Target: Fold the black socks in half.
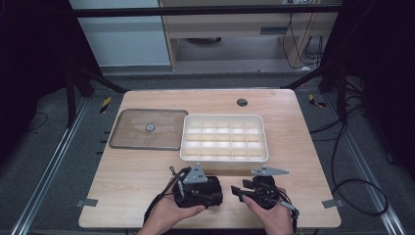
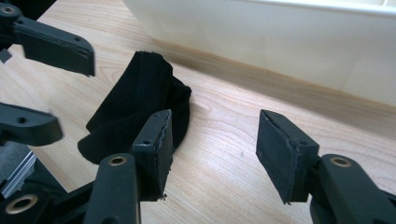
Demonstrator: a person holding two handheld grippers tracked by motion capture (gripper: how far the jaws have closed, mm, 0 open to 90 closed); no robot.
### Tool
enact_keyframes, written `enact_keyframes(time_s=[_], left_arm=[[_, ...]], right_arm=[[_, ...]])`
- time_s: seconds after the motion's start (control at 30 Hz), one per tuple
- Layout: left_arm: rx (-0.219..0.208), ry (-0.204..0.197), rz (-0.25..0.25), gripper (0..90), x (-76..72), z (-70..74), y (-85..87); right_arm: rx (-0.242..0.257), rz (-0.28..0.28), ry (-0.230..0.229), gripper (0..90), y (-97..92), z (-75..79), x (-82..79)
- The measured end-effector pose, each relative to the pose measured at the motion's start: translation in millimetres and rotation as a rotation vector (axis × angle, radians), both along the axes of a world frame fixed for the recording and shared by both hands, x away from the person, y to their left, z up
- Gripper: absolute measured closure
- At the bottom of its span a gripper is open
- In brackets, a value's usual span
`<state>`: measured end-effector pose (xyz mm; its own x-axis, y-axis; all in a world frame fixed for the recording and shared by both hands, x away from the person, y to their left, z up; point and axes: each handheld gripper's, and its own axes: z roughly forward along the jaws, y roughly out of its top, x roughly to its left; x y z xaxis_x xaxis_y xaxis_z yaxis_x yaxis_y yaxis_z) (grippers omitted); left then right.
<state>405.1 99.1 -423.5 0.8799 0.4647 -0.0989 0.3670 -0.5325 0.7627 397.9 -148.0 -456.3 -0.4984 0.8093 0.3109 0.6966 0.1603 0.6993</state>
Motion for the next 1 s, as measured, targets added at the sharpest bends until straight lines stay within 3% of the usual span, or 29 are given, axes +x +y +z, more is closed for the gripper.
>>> enact_keyframes(time_s=[0.23, 0.4, 0.5, 0.57, 0.6, 0.83, 1.0], left_arm=[[-0.011, -0.022, 0.087, 38.8, 5.3, 11.9, 28.8], [0.044, -0.051, 0.164, 25.3, 6.9, 10.6, 52.0], [0.073, -0.06, 0.192, 17.0, 5.8, 3.4, 68.3], [0.063, -0.051, 0.218, 16.2, 5.7, -3.6, 81.0], [0.056, -0.048, 0.223, 13.2, 5.8, -7.7, 88.0], [0.076, -0.059, 0.354, 13.1, 6.7, -34.1, 138.5], [0.089, -0.064, 0.439, 13.1, 8.8, -48.5, 168.6]], right_arm=[[-0.002, 0.015, -0.01, 38.7, 11.6, 11.9, 1.0], [-0.017, 0.028, 0.009, 31.0, 27.2, 16.4, 5.6], [-0.033, 0.044, 0.044, 26.0, 42.0, 12.3, 11.0], [-0.031, 0.046, 0.052, 24.6, 44.0, 10.7, 12.1], [-0.029, 0.051, 0.077, 24.8, 49.6, 5.5, 15.4], [-0.032, 0.058, 0.1, 29.2, 62.6, 0.1, 20.3], [-0.072, 0.062, 0.125, 30.5, 70.3, -7.4, 24.8]])
